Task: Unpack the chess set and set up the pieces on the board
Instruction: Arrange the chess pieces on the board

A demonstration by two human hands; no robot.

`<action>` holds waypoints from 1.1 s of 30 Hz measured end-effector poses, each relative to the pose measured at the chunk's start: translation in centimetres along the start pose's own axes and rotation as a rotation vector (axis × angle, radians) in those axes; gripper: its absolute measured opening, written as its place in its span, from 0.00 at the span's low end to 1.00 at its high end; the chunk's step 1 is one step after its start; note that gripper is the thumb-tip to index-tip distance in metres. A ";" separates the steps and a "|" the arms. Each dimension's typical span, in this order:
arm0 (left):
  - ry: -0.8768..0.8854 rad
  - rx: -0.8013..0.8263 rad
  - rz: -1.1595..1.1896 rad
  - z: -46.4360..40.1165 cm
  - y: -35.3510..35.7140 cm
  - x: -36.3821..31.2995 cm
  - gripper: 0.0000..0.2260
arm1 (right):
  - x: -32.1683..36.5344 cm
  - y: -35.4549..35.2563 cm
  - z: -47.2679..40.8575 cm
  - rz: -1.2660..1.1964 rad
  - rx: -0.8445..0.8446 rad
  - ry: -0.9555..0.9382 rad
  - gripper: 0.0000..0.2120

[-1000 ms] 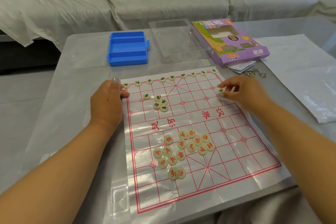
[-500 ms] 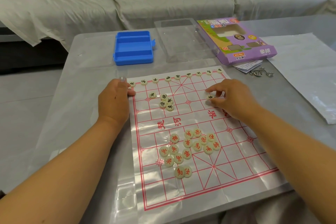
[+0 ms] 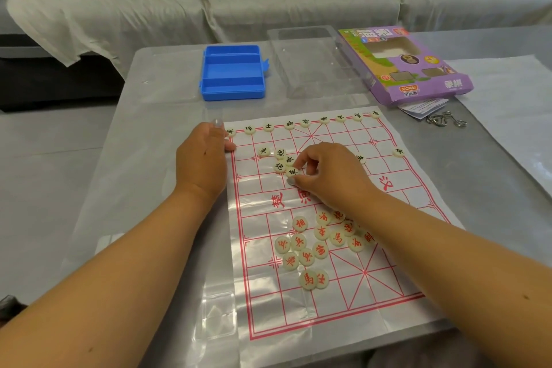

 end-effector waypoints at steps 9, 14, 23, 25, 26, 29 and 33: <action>0.010 -0.003 -0.039 -0.1 0.0 0.1 0.18 | -5.0 -5.2 0.9 0.019 -0.187 0.154 0.11; -0.003 0.000 -0.002 0.2 0.0 -0.1 0.19 | -4.1 -3.7 0.8 0.036 -0.078 0.136 0.14; -0.001 -0.006 -0.008 0.1 0.0 -0.2 0.19 | -2.7 -3.0 0.0 0.108 -0.023 0.059 0.17; -0.005 0.000 -0.014 0.1 0.0 -0.1 0.20 | -1.8 -2.6 -0.9 0.124 -0.022 0.009 0.17; -0.008 0.003 -0.020 0.0 0.1 -0.1 0.20 | -1.3 -2.2 -1.3 0.133 -0.013 -0.009 0.17; -0.012 0.003 -0.031 -0.1 0.1 0.0 0.19 | -0.2 -1.2 -2.3 0.174 0.020 -0.038 0.18; 0.000 0.001 -0.009 0.1 0.0 -0.2 0.18 | 0.1 -0.5 -2.5 0.176 0.041 -0.041 0.17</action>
Point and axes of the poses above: each hand's wrist, its own z-axis away from the middle knuckle, its own y-axis out of the palm, x = y × z, the point moved 3 cm from there along -z, towards the middle knuckle, and after that the axes turned 15 degrees about -y, right-handed, at the moved point
